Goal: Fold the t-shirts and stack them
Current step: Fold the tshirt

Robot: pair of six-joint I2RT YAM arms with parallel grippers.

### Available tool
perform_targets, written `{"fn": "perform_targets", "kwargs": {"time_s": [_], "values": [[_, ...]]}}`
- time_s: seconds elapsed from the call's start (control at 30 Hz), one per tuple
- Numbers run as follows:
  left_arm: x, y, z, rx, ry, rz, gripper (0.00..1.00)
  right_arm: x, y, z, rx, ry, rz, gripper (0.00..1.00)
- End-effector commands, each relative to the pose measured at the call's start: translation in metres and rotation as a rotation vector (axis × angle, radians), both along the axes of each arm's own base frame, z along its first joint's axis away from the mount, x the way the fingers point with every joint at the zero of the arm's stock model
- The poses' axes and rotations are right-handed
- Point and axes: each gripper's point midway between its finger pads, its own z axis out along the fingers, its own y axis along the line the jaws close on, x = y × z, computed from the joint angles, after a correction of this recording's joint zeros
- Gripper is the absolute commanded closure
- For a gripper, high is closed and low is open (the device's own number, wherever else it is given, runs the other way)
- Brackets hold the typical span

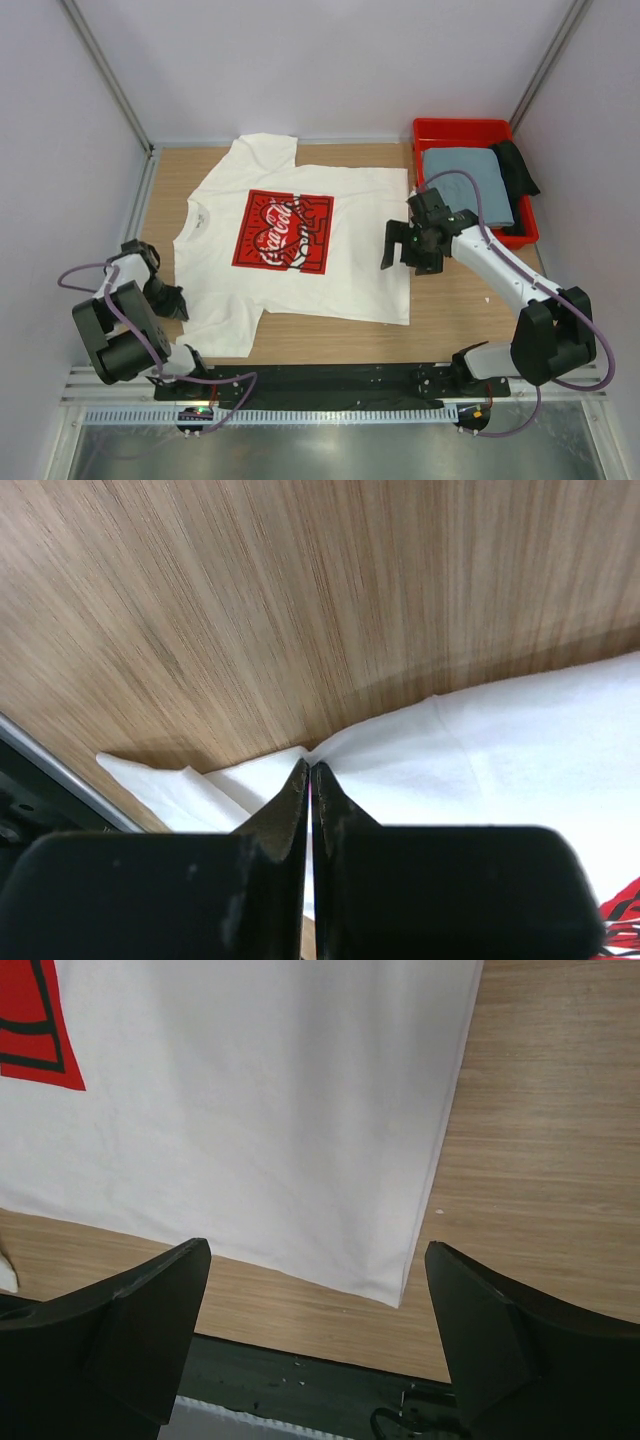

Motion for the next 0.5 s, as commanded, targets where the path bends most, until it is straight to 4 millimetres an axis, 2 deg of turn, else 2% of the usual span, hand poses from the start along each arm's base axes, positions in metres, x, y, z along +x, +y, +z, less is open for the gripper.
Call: {"fn": "perform_targets", "kwargs": {"time_s": [0.0, 0.1, 0.17, 0.2, 0.27, 0.47], "values": [[0.006, 0.005, 0.012, 0.065, -0.023, -0.001, 1.00, -0.005, -0.003, 0.003, 0.030, 0.012, -0.031, 0.05], [0.010, 0.002, 0.023, 0.091, -0.024, -0.030, 1.00, -0.020, -0.010, -0.015, 0.038, 0.127, -0.084, 0.05], [0.015, 0.006, 0.031, 0.122, -0.037, -0.038, 1.00, -0.027, -0.014, -0.025, 0.107, 0.188, -0.142, 0.07], [0.013, 0.004, 0.034, 0.125, -0.030, -0.043, 1.00, -0.026, -0.022, -0.028, 0.136, 0.201, -0.189, 0.11], [0.012, 0.004, 0.038, 0.136, -0.042, -0.039, 1.00, -0.035, -0.024, -0.035, 0.166, 0.246, -0.221, 0.16], [0.006, -0.003, 0.044, 0.153, -0.040, -0.042, 1.00, -0.053, -0.031, -0.046, 0.166, 0.315, -0.278, 0.24]]}}
